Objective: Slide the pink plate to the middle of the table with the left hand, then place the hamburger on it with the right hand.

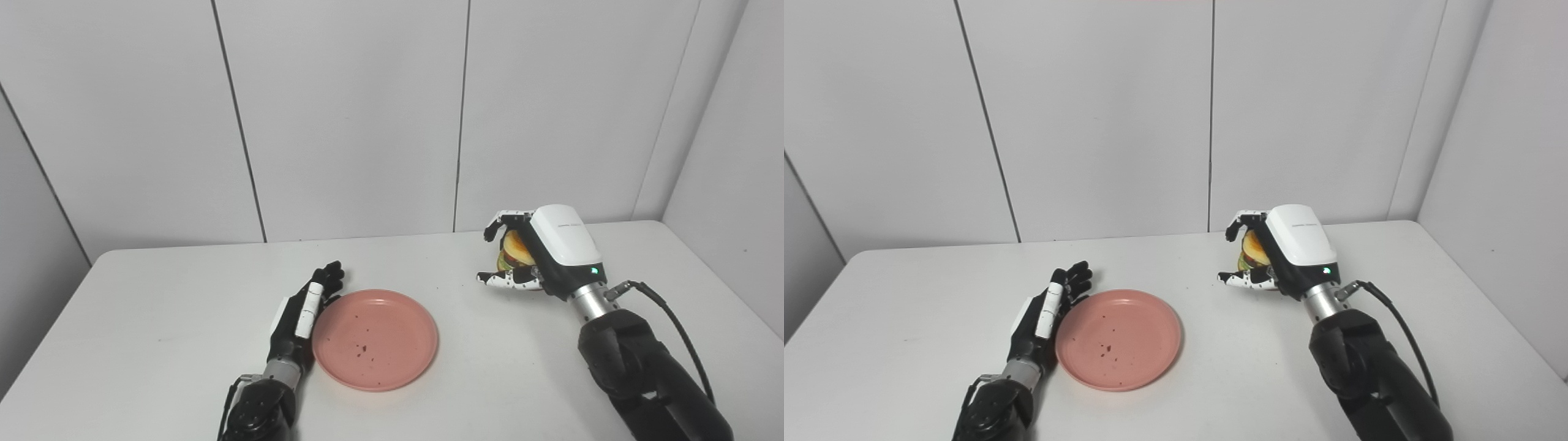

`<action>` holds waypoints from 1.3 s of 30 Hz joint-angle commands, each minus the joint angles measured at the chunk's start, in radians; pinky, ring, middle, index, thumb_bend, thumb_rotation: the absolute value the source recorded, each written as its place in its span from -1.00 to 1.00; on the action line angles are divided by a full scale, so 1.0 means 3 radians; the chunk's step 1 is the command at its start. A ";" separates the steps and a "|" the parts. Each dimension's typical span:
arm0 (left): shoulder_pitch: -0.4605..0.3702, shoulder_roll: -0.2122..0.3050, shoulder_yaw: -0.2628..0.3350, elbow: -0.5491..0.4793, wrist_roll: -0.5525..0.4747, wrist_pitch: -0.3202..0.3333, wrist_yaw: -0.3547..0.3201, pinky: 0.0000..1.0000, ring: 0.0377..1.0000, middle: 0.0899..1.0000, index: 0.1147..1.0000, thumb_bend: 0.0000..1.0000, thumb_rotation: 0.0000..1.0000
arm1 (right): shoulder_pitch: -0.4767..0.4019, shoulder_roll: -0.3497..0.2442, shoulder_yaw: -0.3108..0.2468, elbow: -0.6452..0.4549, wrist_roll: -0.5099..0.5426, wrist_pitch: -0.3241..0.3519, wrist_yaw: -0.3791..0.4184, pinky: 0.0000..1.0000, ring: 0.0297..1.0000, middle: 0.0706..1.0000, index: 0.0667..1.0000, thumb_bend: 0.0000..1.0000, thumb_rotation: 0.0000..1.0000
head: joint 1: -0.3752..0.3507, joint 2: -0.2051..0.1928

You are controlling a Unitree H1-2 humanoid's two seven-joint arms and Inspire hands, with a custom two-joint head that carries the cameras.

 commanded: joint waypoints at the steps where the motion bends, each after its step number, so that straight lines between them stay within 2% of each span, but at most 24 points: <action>1: -0.0073 -0.0084 -0.0053 -0.0017 0.0044 0.0043 -0.0002 0.78 0.81 0.74 0.60 0.72 0.83 | -0.0221 0.0028 -0.0008 -0.0006 0.0012 -0.0161 -0.0084 -0.57 -0.49 -0.36 -0.12 0.00 -0.72 | 0.0052 0.0000; 9: -0.0121 -0.0187 -0.0055 0.0070 0.0063 0.0015 0.0047 0.83 0.83 0.76 0.63 0.76 0.82 | -0.0327 0.0159 0.0083 0.0221 -0.0008 -0.0343 -0.0114 -0.47 -0.39 -0.31 -0.11 0.00 -0.70 | 0.0306 0.0001; 12: -0.0139 -0.0212 -0.0052 0.0106 0.0086 -0.0002 0.0079 0.84 0.83 0.74 0.61 0.75 0.82 | -0.0362 0.0198 0.0150 0.0259 -0.0020 -0.0405 -0.0086 -0.55 -0.46 -0.35 -0.11 0.00 -0.70 | 0.0392 0.0008; 16: -0.0151 -0.0230 -0.0058 0.0133 0.0128 -0.0025 0.0126 0.84 0.83 0.73 0.60 0.76 0.83 | -0.0410 0.0278 0.0212 0.0307 -0.0021 -0.0458 -0.0092 -0.51 -0.43 -0.31 -0.11 0.00 -0.70 | 0.0507 0.0012; 26: -0.0126 -0.0209 -0.0056 0.0134 0.0161 -0.0068 0.0166 0.79 0.79 0.70 0.60 0.77 0.83 | -0.0505 0.0540 0.0303 0.0502 -0.0054 -0.0554 -0.0205 -0.51 -0.42 -0.28 -0.11 0.00 -0.70 | 0.0516 0.0014; 32: -0.0115 -0.0220 -0.0054 0.0116 0.0150 -0.0068 0.0168 0.79 0.77 0.68 0.61 0.78 0.82 | -0.0447 0.0613 0.0343 0.0479 -0.0041 -0.0508 -0.0143 -0.38 -0.20 -0.12 -0.12 0.00 -0.69 | 0.0531 0.0020; 39: -0.0109 -0.0214 -0.0057 0.0120 0.0154 -0.0063 0.0165 0.78 0.78 0.69 0.61 0.80 0.82 | -0.0403 0.0643 0.0413 0.0571 -0.0006 -0.0573 -0.0111 -0.58 -0.52 -0.38 -0.12 0.00 -0.70 | 0.0531 0.0032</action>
